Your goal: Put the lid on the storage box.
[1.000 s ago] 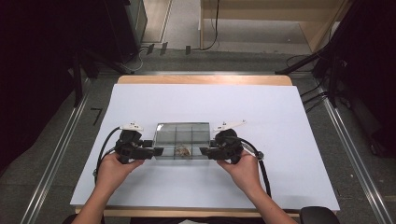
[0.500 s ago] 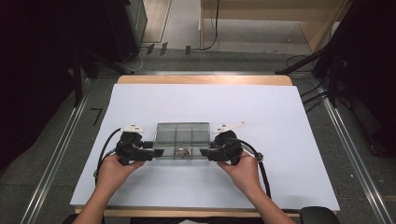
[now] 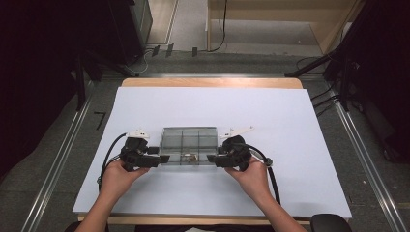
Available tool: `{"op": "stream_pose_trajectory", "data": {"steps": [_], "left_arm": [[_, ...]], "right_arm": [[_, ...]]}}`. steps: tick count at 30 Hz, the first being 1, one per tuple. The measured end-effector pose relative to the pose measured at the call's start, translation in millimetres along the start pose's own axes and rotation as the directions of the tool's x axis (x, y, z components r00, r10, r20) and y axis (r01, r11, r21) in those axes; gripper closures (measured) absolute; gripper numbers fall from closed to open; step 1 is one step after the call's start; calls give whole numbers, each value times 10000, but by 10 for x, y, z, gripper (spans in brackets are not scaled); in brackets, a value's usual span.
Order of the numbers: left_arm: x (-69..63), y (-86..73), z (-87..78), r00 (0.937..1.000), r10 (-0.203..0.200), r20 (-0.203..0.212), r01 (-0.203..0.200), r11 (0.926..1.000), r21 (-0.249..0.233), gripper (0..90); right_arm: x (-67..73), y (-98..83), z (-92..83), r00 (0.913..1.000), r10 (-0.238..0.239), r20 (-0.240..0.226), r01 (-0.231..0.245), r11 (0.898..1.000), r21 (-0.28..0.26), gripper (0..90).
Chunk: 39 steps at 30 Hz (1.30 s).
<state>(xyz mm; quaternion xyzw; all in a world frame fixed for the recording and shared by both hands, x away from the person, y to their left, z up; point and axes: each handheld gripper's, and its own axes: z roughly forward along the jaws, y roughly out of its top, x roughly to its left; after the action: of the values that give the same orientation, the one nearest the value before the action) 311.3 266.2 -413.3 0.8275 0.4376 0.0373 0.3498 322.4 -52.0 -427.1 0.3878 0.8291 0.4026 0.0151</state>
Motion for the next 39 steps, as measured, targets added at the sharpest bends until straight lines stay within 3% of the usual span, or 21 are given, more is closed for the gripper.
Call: {"op": "stream_pose_trajectory", "data": {"steps": [39], "left_arm": [[0, -51, 105, 9996, 233, -162, -224, 9984, 511, 405]], "right_arm": [[17, -87, 38, 9984, -128, 557, 109, 9994, 341, 515]]}}
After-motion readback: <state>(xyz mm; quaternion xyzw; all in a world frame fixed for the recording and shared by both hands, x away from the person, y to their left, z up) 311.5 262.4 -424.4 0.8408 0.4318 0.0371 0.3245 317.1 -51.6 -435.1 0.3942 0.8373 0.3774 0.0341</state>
